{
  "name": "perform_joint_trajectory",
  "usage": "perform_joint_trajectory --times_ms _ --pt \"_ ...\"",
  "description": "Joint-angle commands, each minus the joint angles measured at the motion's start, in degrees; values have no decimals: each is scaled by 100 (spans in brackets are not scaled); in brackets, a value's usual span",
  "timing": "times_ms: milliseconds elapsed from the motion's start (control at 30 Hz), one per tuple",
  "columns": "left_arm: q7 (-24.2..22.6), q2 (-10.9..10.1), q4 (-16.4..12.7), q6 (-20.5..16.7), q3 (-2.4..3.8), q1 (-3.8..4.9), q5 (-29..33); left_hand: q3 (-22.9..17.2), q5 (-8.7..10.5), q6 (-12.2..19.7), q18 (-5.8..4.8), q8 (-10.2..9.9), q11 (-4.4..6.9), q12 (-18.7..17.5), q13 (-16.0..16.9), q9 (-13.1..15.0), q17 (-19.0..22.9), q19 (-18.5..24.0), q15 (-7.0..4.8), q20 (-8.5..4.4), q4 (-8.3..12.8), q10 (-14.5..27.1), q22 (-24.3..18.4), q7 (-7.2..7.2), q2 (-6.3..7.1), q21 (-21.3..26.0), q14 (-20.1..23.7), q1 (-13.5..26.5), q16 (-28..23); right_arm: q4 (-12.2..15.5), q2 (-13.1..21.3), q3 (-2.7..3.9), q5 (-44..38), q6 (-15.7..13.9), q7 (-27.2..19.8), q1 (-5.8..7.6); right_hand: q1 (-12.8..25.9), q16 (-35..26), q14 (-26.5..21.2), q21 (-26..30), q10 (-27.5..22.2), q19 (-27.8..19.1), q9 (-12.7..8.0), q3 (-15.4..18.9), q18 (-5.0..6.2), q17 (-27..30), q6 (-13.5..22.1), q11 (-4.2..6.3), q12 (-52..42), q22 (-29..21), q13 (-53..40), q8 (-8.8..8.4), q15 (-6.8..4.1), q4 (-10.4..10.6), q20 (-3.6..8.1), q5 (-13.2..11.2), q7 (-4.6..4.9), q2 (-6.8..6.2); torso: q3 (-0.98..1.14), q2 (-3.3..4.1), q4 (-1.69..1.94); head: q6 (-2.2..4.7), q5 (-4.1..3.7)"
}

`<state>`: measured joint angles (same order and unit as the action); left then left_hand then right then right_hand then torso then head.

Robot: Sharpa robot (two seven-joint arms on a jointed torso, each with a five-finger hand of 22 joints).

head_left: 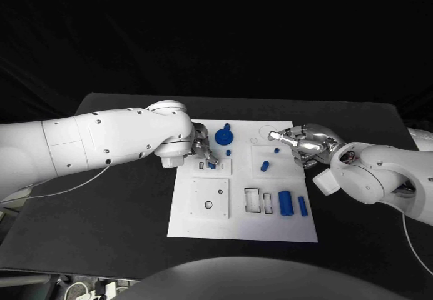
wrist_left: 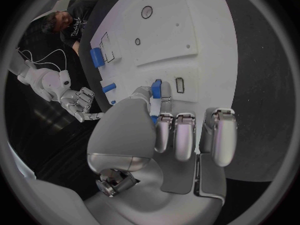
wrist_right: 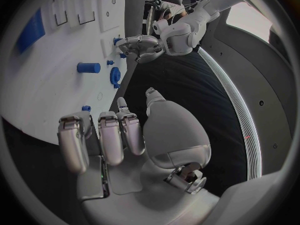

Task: Assemble the parts on the task board

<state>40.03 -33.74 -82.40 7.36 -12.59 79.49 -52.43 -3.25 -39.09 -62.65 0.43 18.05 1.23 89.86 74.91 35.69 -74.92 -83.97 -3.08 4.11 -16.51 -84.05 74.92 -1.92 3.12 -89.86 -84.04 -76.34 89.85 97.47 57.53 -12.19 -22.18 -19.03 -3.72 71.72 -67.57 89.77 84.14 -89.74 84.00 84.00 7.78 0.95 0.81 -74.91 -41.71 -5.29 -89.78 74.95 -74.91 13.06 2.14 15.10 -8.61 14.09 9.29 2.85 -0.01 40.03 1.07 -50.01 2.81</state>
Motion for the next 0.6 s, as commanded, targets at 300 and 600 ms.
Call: perform_joint_trajectory --times_ms 300,600 --pt "630 -36 -47 -36 2 -2 -35 -35 32 -26 -43 48 43 14 1509 32 -1508 -603 -48 -55 -10 -595 1508 54 14 -14 -596 -71 15 -22 0 -1 -7 -27 63 -9 49 23 586 -26 600 600 -8 25 -81 -1509 -3 41 -22 1505 -1509 -21 -26 9 42 26 17 9 -2 1 -2 1 -20" --pt "536 -55 -59 -104 3 -2 -36 -35 32 -35 -43 53 44 14 1509 42 -1508 -603 -49 -56 -11 -595 1508 56 20 -14 -596 -75 15 -29 5 -1 -10 -49 104 -12 49 23 586 -26 600 600 -8 25 -81 -1509 -3 41 -22 1505 -1509 -21 -26 9 42 26 17 9 -2 2 1 1 -20"
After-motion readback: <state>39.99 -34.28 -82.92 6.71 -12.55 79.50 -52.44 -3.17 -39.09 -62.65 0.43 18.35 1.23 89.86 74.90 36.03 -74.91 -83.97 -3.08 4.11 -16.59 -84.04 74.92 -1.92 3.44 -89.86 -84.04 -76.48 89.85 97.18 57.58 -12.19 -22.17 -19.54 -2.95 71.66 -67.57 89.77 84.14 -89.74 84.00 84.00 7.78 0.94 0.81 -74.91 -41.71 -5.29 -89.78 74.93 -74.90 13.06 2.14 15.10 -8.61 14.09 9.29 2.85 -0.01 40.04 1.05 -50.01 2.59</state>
